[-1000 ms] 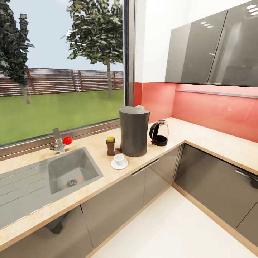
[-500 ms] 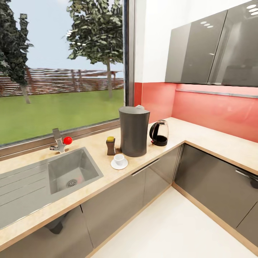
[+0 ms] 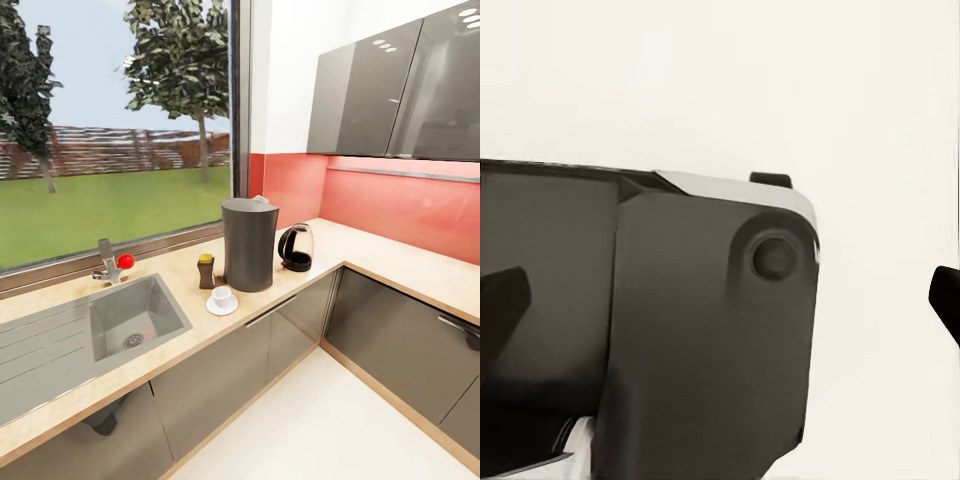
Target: Set up a coffee station on the kitchen countertop: keep the coffee maker on the countertop, move the bottle of coffee from the kitchen shelf to the counter next to the coffee maker, place a paper coffee filter on top of the coffee maker, put the saucer next to the coffee maker with the coffee cup on the saucer, and place the electric kettle next to the coffee maker.
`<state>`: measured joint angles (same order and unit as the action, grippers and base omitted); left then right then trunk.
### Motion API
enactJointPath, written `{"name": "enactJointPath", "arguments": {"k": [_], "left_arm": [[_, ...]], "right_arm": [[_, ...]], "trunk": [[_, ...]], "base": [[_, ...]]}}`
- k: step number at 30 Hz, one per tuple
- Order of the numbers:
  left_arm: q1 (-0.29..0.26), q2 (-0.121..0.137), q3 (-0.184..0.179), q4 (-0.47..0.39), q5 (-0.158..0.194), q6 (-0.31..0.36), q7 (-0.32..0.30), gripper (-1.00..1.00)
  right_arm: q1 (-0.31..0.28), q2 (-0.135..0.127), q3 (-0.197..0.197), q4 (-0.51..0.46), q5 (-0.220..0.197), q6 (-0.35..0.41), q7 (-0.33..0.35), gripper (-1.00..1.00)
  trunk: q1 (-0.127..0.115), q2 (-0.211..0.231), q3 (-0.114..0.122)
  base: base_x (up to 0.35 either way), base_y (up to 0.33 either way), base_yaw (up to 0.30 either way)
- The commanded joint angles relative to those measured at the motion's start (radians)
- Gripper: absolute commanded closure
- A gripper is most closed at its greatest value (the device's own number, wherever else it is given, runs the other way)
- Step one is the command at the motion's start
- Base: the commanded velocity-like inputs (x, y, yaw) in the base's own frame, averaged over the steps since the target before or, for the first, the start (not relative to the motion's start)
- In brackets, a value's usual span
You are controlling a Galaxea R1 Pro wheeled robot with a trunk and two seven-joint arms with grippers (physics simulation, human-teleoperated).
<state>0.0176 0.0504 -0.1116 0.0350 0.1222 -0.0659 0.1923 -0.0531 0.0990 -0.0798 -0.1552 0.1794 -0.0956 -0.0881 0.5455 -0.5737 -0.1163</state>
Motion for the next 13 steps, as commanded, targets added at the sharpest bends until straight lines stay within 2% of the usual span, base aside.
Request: {"name": "enactJointPath", "arguments": {"k": [1, 13], "left_arm": [[-0.001, 0.000, -0.008, 0.002, 0.011, -0.007, 0.001, -1.00], [-0.001, 0.004, -0.015, 0.001, 0.010, -0.012, 0.001, -1.00]], "right_arm": [[-0.001, 0.001, -0.008, -0.001, 0.010, -0.006, -0.002, -1.00], [-0.001, 0.001, -0.009, -0.008, 0.010, -0.013, -0.002, -1.00]], "trunk": [[0.000, -0.001, -0.001], [0.000, -0.001, -0.001]], "base": [[0.000, 0.000, 0.000], [0.000, 0.000, 0.000]]}}
